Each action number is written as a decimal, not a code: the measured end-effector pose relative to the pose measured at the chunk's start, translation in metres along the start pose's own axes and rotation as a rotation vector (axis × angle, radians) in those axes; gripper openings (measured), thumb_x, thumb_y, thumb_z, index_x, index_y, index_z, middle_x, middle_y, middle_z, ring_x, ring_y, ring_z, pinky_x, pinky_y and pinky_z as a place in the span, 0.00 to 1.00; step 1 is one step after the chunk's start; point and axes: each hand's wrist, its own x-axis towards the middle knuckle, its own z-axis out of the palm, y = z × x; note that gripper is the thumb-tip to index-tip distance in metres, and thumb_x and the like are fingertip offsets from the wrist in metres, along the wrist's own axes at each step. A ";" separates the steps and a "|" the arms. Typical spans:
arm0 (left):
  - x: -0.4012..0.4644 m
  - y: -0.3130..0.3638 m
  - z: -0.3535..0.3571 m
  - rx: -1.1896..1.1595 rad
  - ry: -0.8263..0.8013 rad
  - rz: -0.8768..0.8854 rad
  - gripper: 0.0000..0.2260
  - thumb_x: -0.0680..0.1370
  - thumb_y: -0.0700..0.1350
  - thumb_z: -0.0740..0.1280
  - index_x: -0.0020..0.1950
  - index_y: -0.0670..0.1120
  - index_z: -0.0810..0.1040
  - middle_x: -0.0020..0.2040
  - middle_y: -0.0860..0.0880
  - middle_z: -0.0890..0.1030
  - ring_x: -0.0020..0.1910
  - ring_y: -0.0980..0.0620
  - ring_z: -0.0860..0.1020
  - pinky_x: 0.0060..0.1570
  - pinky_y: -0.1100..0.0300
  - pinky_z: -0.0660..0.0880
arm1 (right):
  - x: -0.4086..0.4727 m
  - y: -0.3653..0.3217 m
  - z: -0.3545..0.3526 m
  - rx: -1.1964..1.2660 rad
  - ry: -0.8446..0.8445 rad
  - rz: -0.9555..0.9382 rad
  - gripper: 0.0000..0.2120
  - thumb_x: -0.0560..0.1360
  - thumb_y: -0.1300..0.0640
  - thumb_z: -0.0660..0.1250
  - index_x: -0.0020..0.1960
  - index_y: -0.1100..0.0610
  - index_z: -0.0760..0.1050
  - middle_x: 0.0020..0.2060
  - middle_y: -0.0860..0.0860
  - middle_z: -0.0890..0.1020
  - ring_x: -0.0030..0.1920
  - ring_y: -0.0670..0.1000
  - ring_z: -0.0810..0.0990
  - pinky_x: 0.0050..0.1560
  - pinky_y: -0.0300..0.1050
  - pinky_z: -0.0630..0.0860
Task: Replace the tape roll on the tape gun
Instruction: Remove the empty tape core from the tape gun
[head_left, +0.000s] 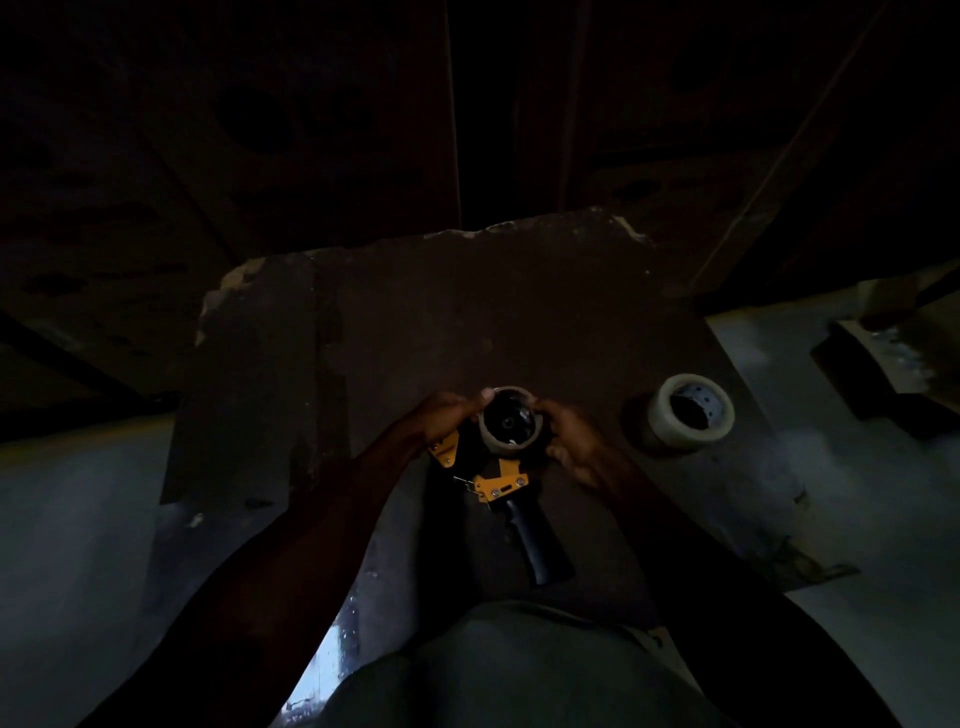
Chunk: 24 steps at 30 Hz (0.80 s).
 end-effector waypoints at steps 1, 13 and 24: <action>-0.001 0.002 0.000 0.003 -0.001 -0.001 0.28 0.73 0.64 0.65 0.47 0.38 0.82 0.41 0.47 0.83 0.40 0.52 0.78 0.44 0.58 0.73 | -0.002 -0.001 0.000 0.015 -0.008 0.001 0.12 0.77 0.54 0.66 0.55 0.60 0.81 0.54 0.58 0.85 0.54 0.56 0.83 0.61 0.57 0.77; -0.004 0.017 -0.003 0.127 0.031 0.087 0.34 0.70 0.72 0.60 0.42 0.40 0.82 0.40 0.44 0.85 0.39 0.52 0.82 0.43 0.54 0.77 | -0.011 -0.015 -0.008 0.020 -0.044 0.013 0.19 0.75 0.48 0.69 0.62 0.57 0.78 0.57 0.57 0.83 0.57 0.58 0.82 0.57 0.61 0.79; -0.031 0.036 0.029 0.113 0.233 0.249 0.23 0.75 0.66 0.60 0.34 0.49 0.80 0.30 0.54 0.80 0.32 0.60 0.76 0.38 0.58 0.73 | -0.043 -0.014 -0.026 0.046 0.000 -0.224 0.28 0.69 0.44 0.73 0.58 0.64 0.79 0.54 0.65 0.83 0.49 0.58 0.78 0.37 0.45 0.71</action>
